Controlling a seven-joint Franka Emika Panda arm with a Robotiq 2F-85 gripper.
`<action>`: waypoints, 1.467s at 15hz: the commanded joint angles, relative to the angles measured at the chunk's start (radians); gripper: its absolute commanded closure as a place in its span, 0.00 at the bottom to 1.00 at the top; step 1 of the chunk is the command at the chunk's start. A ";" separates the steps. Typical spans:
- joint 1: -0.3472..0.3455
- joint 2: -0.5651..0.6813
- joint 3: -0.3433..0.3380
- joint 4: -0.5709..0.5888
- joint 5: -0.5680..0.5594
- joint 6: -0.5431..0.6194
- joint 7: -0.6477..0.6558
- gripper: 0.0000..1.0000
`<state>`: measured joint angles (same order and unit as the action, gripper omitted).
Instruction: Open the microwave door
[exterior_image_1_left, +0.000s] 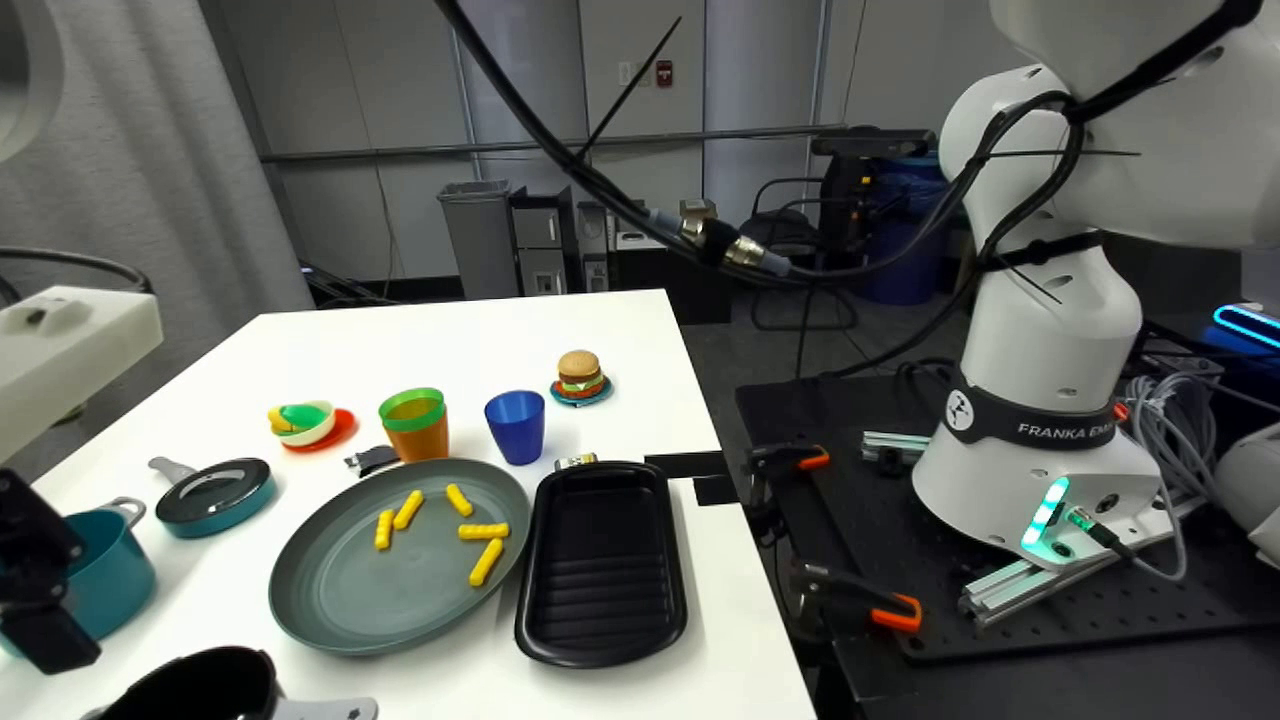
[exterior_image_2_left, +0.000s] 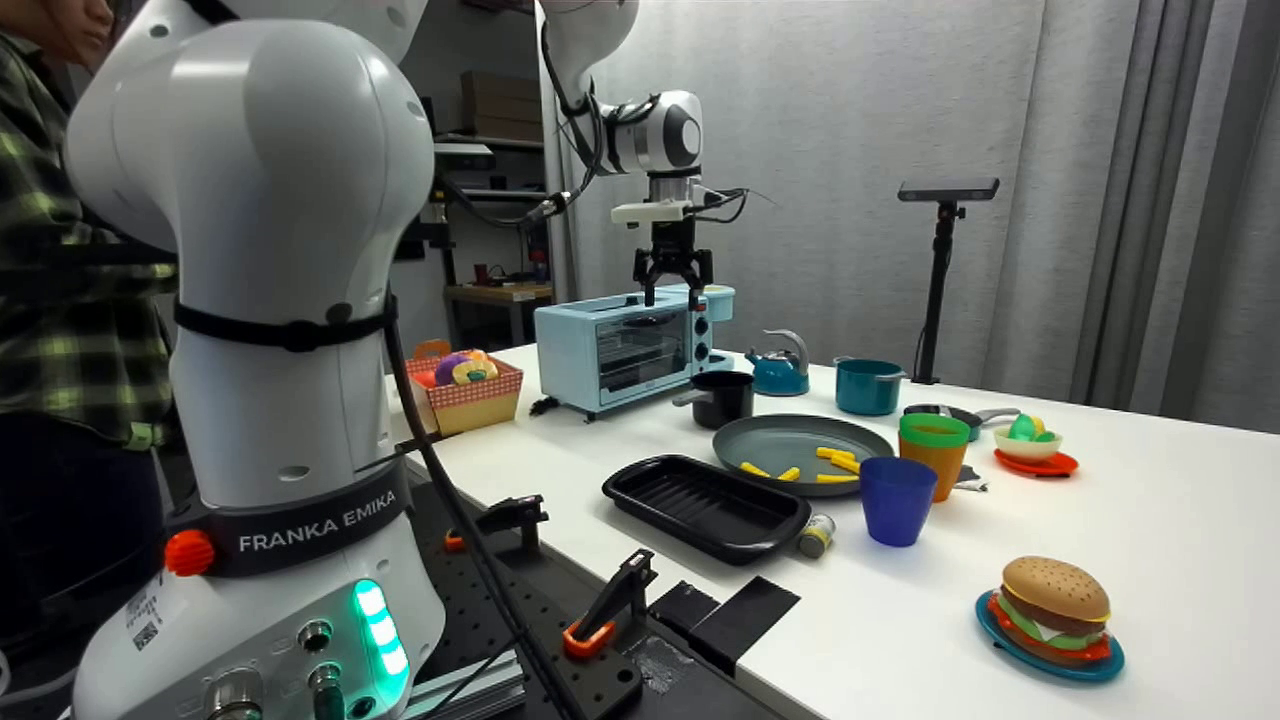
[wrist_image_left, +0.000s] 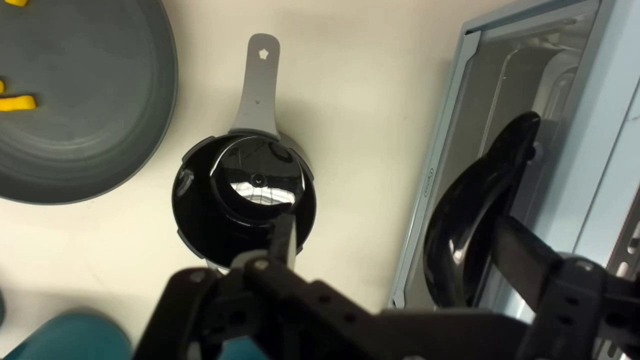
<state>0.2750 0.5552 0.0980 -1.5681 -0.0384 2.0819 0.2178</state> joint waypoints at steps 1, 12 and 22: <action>-0.001 0.003 0.003 0.005 -0.002 -0.003 0.002 0.00; -0.001 0.009 0.003 0.011 -0.002 -0.006 -0.002 0.00; 0.000 0.039 0.005 0.049 -0.006 -0.025 -0.018 0.00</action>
<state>0.2751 0.5692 0.0980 -1.5644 -0.0383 2.0818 0.2175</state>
